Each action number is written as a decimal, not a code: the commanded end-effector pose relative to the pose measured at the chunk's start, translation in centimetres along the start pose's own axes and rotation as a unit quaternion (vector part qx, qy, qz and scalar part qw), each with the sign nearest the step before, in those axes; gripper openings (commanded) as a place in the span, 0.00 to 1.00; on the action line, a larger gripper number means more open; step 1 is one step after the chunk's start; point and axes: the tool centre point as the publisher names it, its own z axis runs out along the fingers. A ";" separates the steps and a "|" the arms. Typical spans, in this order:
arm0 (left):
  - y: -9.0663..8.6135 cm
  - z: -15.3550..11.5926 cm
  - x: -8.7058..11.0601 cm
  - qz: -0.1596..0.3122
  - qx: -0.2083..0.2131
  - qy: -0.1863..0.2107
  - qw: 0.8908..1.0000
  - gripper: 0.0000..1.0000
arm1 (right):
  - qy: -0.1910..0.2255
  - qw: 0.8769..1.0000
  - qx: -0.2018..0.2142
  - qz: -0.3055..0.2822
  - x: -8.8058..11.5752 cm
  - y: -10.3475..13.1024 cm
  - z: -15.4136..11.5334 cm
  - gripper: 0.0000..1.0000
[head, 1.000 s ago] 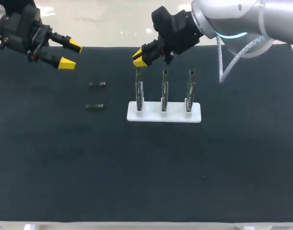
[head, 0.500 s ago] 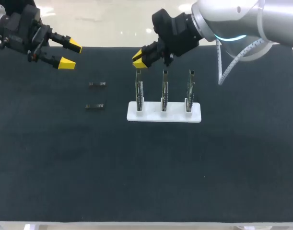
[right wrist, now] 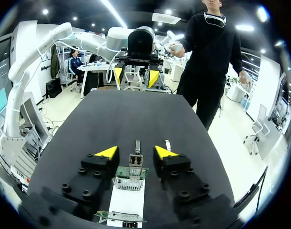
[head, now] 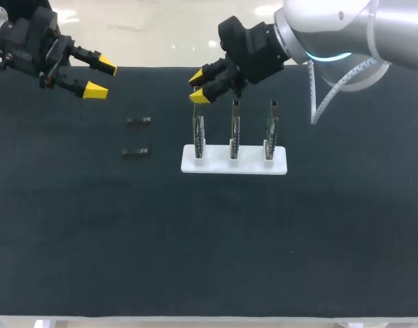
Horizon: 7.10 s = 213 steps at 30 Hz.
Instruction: Pick up the optical module with the left hand, and insert it into the network port with the right hand.
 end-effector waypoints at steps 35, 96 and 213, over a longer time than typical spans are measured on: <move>0.1 0.0 0.0 -0.001 0.000 0.002 1.000 1.00 | 0.036 0.999 0.007 0.005 -1.3 0.1 -0.9 0.00; 0.1 0.0 0.0 -0.001 0.000 0.002 1.000 1.00 | 0.055 0.998 -0.003 0.004 0.9 0.2 0.0 0.00; 2.0 0.2 4.2 -0.094 -0.082 0.284 0.951 1.00 | 0.067 0.998 0.001 0.001 4.9 -0.7 -20.6 1.00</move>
